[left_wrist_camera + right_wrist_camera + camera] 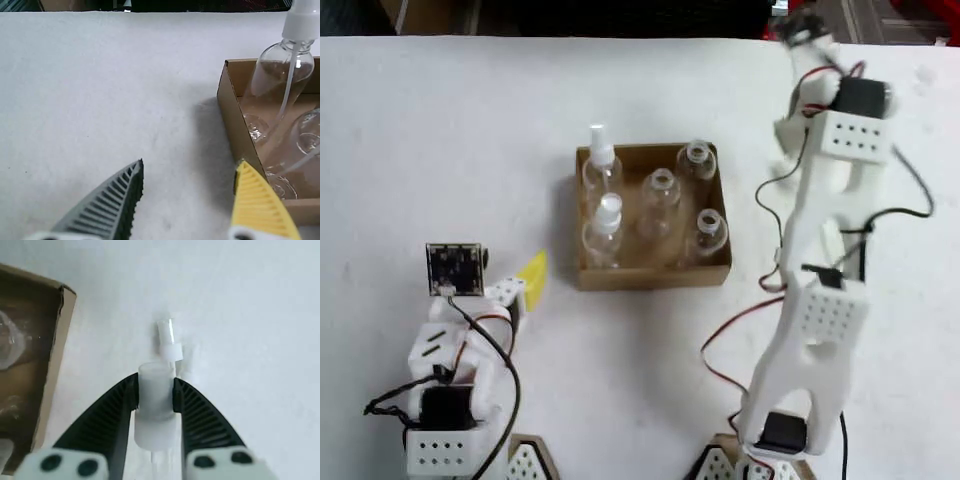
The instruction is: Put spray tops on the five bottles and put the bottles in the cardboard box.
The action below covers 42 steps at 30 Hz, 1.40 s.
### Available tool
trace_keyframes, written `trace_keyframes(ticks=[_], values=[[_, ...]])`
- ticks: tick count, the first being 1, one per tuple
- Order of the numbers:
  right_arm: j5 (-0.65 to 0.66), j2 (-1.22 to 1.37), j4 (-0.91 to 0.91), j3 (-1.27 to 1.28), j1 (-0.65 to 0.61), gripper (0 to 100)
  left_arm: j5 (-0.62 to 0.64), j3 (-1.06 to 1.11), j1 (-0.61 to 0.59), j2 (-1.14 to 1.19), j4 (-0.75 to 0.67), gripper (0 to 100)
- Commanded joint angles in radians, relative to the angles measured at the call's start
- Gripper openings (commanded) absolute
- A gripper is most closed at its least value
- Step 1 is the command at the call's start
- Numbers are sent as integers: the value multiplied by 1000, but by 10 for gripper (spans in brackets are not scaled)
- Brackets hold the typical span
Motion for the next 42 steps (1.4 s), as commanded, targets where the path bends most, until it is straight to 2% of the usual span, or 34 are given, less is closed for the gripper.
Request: trace_keyframes(ticks=[1,9,15,23,28,33,37,42], values=[[-52,-268,25,150,4,16,-14,-11,5,-5,-26,267],[-81,-742,19,519,-44,16,-14,-11,5,-5,-23,267],[-358,-935,-21,586,-56,16,-14,-11,5,-5,-20,267],[-374,-1070,-125,724,-88,16,-14,-11,5,-5,-18,267],[-374,-1216,-139,827,-171,16,-14,-11,5,-5,-18,267],[-374,-1369,-344,990,-222,16,-14,-11,5,-5,-18,267],[-374,-1483,-550,1171,-222,16,-14,-11,5,-5,-18,267],[-374,-1586,-722,1330,-222,16,-14,-11,5,-5,-21,267]])
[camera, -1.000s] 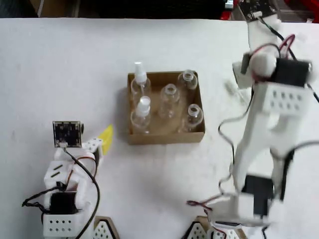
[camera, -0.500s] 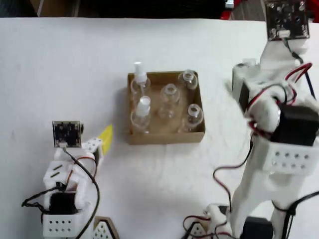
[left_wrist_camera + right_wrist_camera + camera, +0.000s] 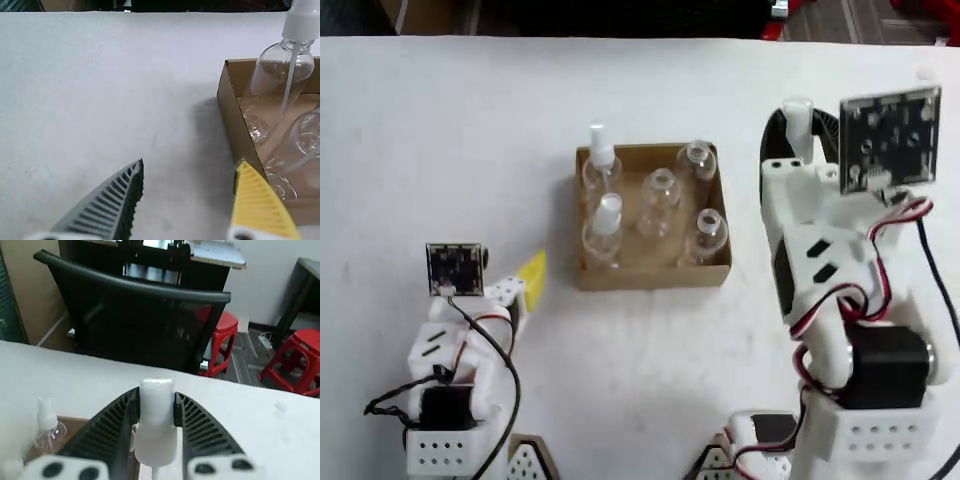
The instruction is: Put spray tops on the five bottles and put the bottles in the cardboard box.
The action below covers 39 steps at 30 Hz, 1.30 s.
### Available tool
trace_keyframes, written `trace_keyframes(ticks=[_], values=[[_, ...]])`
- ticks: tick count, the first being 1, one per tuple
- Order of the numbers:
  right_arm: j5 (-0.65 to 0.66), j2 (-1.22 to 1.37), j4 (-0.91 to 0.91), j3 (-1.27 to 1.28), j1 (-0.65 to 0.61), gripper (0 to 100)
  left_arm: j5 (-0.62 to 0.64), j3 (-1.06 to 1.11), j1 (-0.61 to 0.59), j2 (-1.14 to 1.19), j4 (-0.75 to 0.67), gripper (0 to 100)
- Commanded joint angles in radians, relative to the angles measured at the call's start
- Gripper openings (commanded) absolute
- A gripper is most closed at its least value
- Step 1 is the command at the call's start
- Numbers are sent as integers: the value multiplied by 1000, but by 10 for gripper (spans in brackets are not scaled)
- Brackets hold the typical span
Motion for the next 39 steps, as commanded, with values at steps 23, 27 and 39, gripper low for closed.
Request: trace_keyframes(ticks=[23,27,39], values=[[-3,-18,-820,288,-346,16,-14,-11,7,-5,-25,267],[0,42,-1012,448,-346,16,-14,-11,5,-5,-25,267],[-8,185,-1073,517,-286,16,-14,-14,12,-5,-25,267]])
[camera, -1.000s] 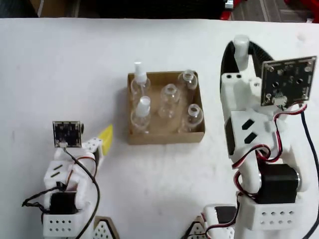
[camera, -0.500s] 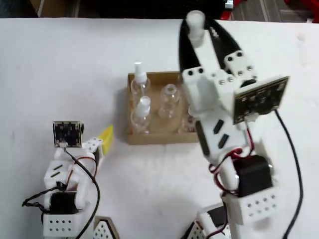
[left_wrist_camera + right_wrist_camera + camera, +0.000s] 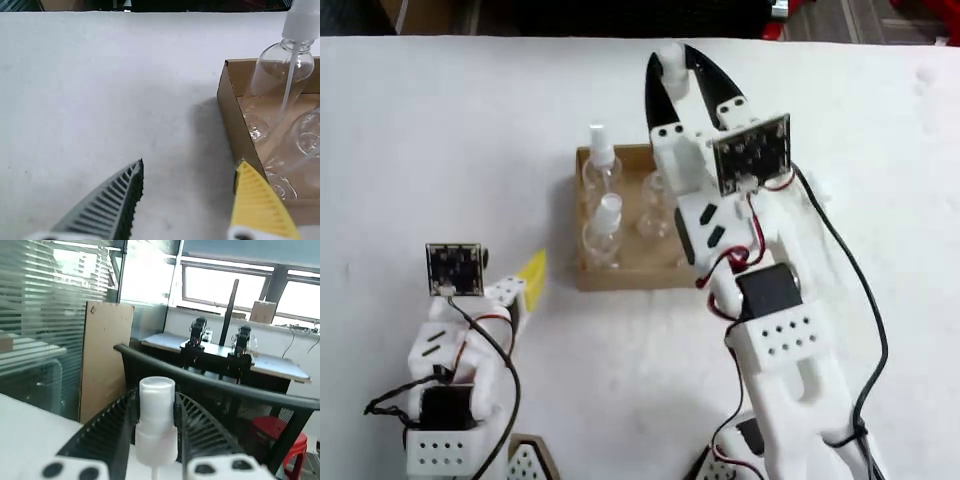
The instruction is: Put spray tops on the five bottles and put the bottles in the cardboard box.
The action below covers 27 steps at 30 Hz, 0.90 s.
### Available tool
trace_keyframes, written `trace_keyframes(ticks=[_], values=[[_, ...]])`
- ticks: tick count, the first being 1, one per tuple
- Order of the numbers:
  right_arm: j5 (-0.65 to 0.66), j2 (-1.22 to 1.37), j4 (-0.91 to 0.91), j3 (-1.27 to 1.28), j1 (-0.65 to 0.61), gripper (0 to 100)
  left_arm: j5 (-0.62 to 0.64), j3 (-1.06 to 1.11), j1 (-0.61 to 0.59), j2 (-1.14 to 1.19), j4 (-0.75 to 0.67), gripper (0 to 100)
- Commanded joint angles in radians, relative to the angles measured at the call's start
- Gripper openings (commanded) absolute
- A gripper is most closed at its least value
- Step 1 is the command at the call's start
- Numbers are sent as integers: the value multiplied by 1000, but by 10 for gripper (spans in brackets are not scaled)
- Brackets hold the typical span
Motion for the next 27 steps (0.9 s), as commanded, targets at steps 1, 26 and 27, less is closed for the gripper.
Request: trace_keyframes(ticks=[1,26,27], values=[[-6,33,-28,0,16,16,-14,-14,12,-5,-25,267],[-8,154,-148,130,-4,16,-14,-15,7,-5,-26,267],[-9,154,-148,140,-4,16,-14,-15,7,-5,-26,267]])
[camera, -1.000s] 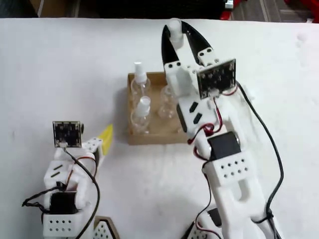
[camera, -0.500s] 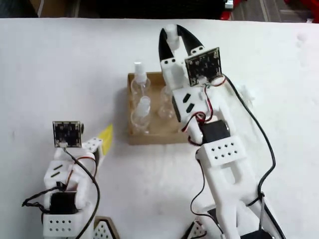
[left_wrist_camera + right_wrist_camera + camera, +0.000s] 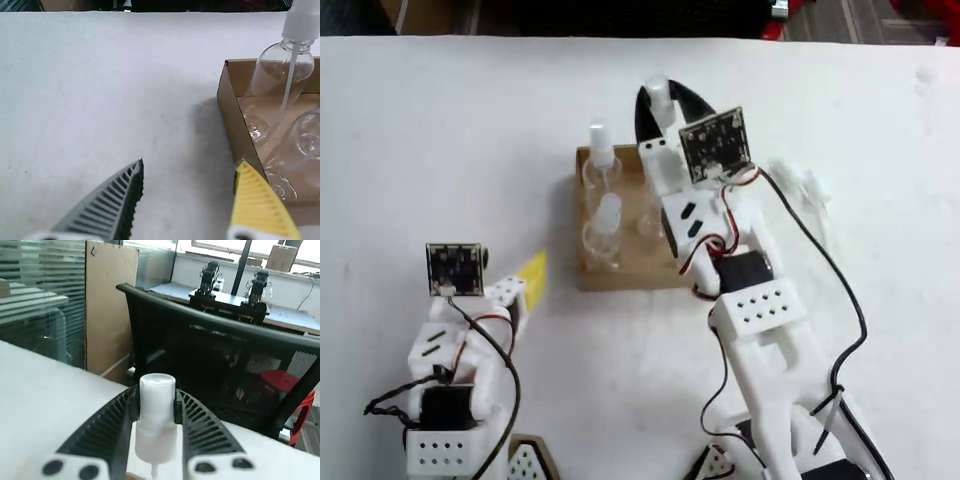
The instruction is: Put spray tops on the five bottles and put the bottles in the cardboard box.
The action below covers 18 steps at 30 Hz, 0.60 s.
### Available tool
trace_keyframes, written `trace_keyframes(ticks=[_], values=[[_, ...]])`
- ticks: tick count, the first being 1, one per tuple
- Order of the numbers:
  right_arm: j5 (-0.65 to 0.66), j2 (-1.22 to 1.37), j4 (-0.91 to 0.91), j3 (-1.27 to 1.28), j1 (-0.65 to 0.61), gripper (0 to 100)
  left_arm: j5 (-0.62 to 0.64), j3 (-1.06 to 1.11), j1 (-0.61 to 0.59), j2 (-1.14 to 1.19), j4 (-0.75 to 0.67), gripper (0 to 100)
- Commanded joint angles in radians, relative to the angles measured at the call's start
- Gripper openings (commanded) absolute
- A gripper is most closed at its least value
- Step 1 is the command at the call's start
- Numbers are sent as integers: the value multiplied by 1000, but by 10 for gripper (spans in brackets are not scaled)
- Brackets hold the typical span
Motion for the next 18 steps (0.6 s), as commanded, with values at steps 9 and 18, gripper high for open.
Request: trace_keyframes(ticks=[9,18], values=[[-161,-4,-248,178,-1,16,-14,-15,7,-5,-26,267],[-166,-2,-346,324,1,16,-14,-15,7,-5,-26,267]])
